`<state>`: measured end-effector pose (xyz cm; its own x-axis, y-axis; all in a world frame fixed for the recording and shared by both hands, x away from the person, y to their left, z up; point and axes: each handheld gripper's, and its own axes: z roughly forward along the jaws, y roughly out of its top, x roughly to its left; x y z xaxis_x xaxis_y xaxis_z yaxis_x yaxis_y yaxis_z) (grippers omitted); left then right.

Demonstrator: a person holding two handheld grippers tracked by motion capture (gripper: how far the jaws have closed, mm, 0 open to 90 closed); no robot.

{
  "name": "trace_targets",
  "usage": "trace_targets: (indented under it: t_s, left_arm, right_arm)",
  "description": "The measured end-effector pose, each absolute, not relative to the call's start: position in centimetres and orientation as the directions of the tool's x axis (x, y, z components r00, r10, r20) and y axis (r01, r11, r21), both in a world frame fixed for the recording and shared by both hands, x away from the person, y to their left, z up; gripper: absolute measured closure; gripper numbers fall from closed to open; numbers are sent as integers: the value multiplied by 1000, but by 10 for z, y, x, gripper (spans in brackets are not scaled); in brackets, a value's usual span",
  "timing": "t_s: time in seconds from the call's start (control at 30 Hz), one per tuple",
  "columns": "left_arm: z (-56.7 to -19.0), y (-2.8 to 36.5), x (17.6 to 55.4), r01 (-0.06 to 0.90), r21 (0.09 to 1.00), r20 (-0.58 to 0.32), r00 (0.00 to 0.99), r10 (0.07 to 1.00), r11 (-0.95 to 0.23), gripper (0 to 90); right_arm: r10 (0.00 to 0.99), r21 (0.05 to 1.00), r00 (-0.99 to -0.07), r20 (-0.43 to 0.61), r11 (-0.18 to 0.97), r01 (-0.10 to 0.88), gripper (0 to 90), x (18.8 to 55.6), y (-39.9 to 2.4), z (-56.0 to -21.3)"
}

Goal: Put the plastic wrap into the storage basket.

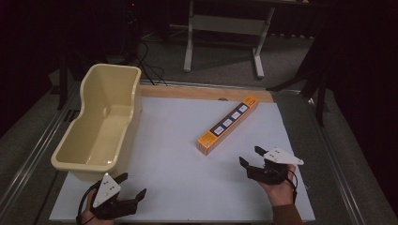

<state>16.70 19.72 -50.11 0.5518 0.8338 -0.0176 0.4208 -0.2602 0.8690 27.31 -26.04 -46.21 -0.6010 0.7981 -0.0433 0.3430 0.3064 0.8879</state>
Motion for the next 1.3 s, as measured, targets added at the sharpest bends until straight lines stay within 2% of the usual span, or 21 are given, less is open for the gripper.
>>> trace_targets:
  t_s: [0.23,0.5,0.7,0.97,1.3]
  left_arm:
    - [-501,197,167,419,870,-17,554,832,-261,183]
    - [-501,197,167,418,870,-18,557,830,-262,183]
    - [-501,196,167,419,869,-18,559,829,-263,183]
    - [-501,196,166,419,870,-19,558,830,-262,183]
    - [-501,196,166,419,871,-22,557,830,-258,183]
  right_arm:
    - [781,883,-624,-24,309,353,319,298,-238,-461]
    - [767,876,-641,-26,326,355,440,327,-218,-466]
    - [747,869,-664,-34,351,350,600,345,-202,-472]
    - [740,858,-670,-59,380,345,894,362,-176,-481]
    - [745,840,-666,-42,387,380,900,378,-149,-490]
